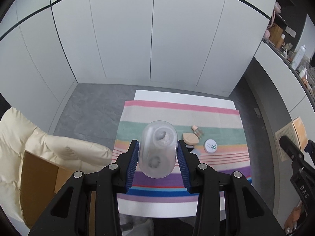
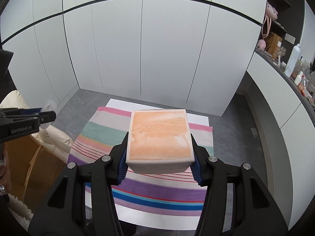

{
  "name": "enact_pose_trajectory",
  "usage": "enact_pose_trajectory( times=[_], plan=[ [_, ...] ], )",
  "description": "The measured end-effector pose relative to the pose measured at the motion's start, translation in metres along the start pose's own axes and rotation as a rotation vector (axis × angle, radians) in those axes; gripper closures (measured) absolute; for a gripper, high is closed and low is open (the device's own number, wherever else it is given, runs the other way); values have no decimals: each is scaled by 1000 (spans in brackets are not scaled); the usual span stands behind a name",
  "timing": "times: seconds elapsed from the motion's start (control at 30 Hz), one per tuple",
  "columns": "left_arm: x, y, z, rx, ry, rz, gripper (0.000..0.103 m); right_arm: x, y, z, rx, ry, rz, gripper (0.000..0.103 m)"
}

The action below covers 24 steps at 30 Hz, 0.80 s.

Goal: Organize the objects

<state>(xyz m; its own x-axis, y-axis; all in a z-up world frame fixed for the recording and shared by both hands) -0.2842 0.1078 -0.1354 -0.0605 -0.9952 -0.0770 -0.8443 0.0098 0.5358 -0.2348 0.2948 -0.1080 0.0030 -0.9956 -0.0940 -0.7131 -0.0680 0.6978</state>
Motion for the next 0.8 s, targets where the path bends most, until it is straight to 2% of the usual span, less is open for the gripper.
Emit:
enact_pose_trajectory(
  times=[0.5, 0.63, 0.8],
  plan=[
    [-13, -22, -22, -12, 2, 40, 63, -11, -14, -32, -3, 0, 8, 49],
    [-17, -41, -30, -21, 1, 61, 63, -12, -28, -42, 7, 15, 16, 49],
    [-20, -71, -40, -12, -37, 62, 63, -13, -51, -54, 23, 28, 23, 49]
  ],
)
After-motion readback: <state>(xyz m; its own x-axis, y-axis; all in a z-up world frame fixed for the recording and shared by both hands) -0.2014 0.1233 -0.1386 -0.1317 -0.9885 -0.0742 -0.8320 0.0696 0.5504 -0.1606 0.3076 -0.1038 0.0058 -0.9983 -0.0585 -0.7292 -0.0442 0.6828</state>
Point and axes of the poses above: each gripper's, at about its wrist camera, not at the fingertips, and z roughly the way its jaws point, x to its left, y to its top, the point moved 7 cm from there along z, roughly the way its jaws point, and after that the axes turned 1 degree about -y, right-handed, at the moved point
